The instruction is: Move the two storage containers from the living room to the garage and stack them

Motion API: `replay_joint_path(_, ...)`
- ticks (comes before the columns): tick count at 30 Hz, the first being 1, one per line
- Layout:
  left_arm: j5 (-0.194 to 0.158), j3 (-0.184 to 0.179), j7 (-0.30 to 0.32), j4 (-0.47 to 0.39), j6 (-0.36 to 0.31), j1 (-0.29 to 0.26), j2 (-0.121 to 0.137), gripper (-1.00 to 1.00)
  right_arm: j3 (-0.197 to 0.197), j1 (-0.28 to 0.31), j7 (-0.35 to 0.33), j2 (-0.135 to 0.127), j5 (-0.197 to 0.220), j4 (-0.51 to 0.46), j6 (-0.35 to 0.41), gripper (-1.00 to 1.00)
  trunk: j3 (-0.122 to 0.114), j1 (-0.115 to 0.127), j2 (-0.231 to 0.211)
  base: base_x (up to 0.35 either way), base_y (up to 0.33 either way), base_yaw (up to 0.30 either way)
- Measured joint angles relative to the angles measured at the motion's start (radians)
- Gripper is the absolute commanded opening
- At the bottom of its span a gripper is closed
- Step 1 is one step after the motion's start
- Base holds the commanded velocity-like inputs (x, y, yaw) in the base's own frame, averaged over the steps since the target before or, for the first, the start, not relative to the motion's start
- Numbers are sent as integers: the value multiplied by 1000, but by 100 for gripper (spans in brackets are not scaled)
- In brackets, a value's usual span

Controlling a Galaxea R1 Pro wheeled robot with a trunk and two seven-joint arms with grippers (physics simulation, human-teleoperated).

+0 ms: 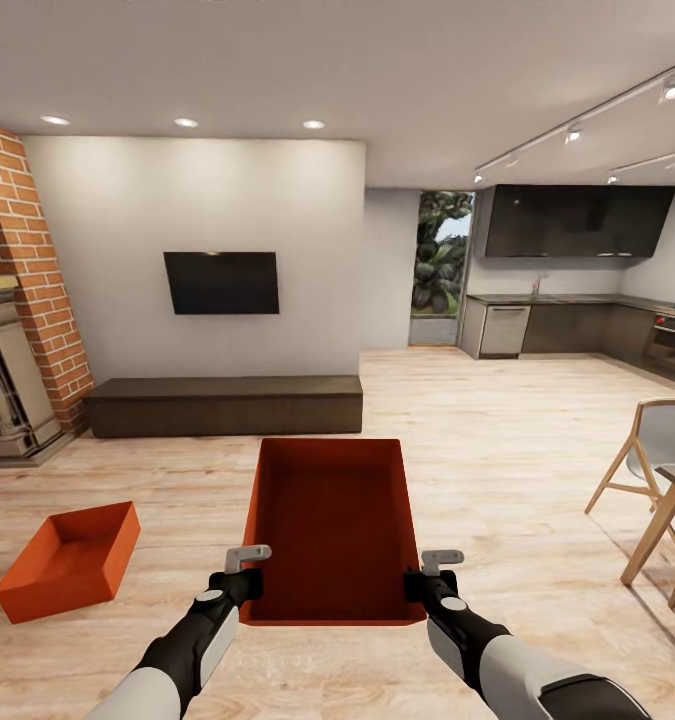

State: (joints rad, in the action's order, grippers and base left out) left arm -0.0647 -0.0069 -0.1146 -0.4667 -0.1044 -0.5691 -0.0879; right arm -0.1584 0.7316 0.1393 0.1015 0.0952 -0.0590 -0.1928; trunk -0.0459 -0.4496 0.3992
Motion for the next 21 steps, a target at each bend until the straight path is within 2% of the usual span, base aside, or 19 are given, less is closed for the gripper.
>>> replay_joint_path(21, 0, 0, 0, 0, 0, 0, 0, -100, 1, 0, 2, 1, -3, -1, 2, -100, 0, 0, 0, 0, 0, 0)
